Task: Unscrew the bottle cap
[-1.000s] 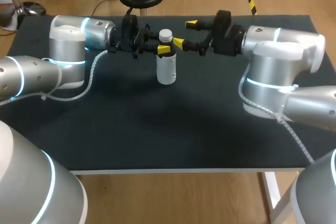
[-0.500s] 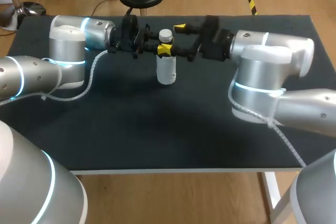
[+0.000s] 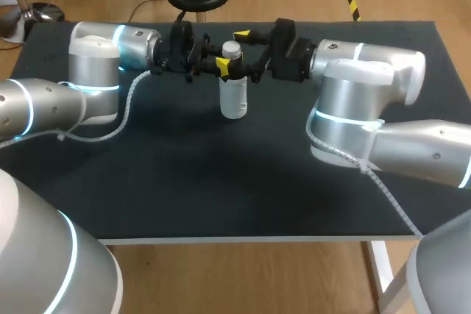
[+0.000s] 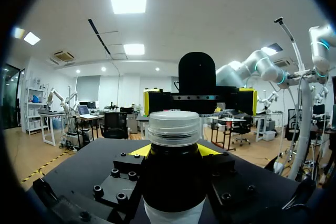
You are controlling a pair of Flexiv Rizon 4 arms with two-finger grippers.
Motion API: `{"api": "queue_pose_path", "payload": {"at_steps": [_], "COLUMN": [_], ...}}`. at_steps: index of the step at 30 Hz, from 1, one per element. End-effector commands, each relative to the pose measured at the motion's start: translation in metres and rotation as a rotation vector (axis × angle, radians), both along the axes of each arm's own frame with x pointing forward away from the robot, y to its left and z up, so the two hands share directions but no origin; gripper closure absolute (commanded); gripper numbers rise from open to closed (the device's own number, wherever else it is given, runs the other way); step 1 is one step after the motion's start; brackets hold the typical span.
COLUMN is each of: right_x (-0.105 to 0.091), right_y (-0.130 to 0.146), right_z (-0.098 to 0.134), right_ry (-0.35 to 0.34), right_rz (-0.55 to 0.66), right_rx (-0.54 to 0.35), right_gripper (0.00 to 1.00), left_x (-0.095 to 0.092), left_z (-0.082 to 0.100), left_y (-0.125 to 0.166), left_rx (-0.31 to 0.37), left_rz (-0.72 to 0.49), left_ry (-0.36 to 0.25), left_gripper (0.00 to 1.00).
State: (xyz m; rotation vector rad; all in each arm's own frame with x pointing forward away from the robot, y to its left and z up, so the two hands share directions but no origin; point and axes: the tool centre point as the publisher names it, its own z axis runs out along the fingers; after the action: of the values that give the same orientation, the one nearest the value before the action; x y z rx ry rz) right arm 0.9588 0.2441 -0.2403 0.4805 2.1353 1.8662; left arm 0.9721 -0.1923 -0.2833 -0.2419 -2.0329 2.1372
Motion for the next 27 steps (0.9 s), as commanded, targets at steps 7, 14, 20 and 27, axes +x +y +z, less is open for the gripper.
{"api": "queue_pose_path", "payload": {"at_steps": [7, 14, 20, 27], "right_x": [0.017, 0.023, 0.025, 0.026], "right_y": [0.000, -0.001, 0.002, 0.001], "right_z": [-0.007, -0.009, -0.010, -0.012], "right_ry": [0.010, 0.018, 0.020, 0.022], "right_rz": [-0.048, -0.064, -0.065, -0.067], "right_rx": [0.006, 0.009, 0.011, 0.010], "right_gripper": [0.00, 0.00, 0.00, 0.30], "left_x": [0.001, 0.001, 0.001, 0.001], "left_z": [-0.001, -0.001, -0.001, -0.001], "left_y": [-0.001, -0.001, -0.001, -0.001], "left_rx": [-0.003, -0.003, -0.003, -0.003], "left_rz": [0.000, 0.000, 0.000, 0.000], "left_ry": [-0.003, -0.003, -0.003, -0.003], "left_gripper": [1.00, 1.00, 1.00, 1.00]}}
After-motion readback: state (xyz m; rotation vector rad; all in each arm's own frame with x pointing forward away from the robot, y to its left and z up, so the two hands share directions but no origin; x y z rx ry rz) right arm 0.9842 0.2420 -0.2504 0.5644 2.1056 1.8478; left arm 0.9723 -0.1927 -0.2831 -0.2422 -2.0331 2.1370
